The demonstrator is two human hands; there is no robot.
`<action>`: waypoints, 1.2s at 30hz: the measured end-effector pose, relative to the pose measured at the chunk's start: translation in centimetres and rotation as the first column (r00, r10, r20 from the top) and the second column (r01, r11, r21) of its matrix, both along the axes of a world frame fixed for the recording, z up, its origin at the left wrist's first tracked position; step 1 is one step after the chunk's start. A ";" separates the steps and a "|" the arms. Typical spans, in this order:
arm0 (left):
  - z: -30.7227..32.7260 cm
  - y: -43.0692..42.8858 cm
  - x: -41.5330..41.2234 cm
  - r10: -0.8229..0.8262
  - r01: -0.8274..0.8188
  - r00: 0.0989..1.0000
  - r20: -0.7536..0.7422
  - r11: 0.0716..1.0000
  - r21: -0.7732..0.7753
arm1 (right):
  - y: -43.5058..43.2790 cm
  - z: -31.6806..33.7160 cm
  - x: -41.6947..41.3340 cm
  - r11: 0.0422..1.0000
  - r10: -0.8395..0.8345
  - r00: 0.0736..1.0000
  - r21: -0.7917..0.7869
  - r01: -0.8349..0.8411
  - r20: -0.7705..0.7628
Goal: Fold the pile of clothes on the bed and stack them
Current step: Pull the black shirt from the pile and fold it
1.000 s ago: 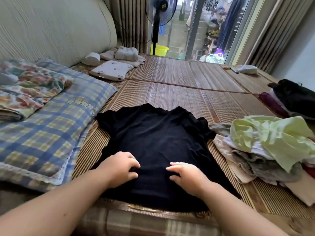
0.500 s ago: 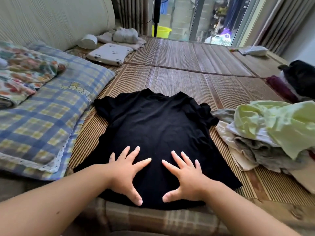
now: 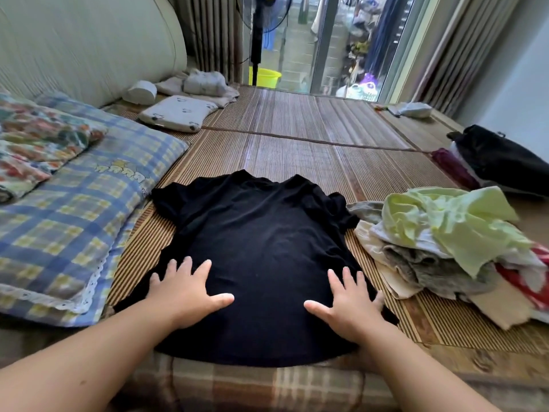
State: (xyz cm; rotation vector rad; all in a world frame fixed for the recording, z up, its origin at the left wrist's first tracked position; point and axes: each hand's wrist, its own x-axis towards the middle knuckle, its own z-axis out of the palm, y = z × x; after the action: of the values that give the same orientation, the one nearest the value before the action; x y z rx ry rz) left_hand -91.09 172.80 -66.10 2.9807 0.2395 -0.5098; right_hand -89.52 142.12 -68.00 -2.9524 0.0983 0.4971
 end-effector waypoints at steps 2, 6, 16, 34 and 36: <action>0.1 -0.9 2.0 -0.078 0.079 0.996 0.051 0.997 -0.001 | 1.9 0.0 2.1 0.992 0.121 0.993 0.028 -0.121 0.014; -0.9 -1.5 6.7 -0.024 0.024 1.000 -0.018 1.000 -0.014 | 4.4 -1.0 7.4 0.985 0.162 0.986 0.047 -0.163 0.032; 0.2 8.5 22.7 0.152 -0.171 0.962 0.227 0.983 0.067 | -1.2 1.1 25.3 0.948 -0.224 0.938 0.284 0.147 0.264; 2.1 14.8 29.8 0.134 -0.089 0.966 0.222 0.976 -0.198 | -7.6 4.7 28.7 0.796 -0.516 0.827 0.480 0.369 0.221; 2.9 15.6 29.6 0.117 -0.084 0.973 0.200 0.983 -0.165 | -7.7 5.5 28.5 0.837 -0.500 0.818 0.400 0.373 0.283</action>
State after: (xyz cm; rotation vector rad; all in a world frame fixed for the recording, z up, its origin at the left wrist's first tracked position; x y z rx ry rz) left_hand -61.45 188.38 -63.16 2.8229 0.3140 -0.1921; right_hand -61.05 134.46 -62.54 -2.5120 0.5854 -0.1203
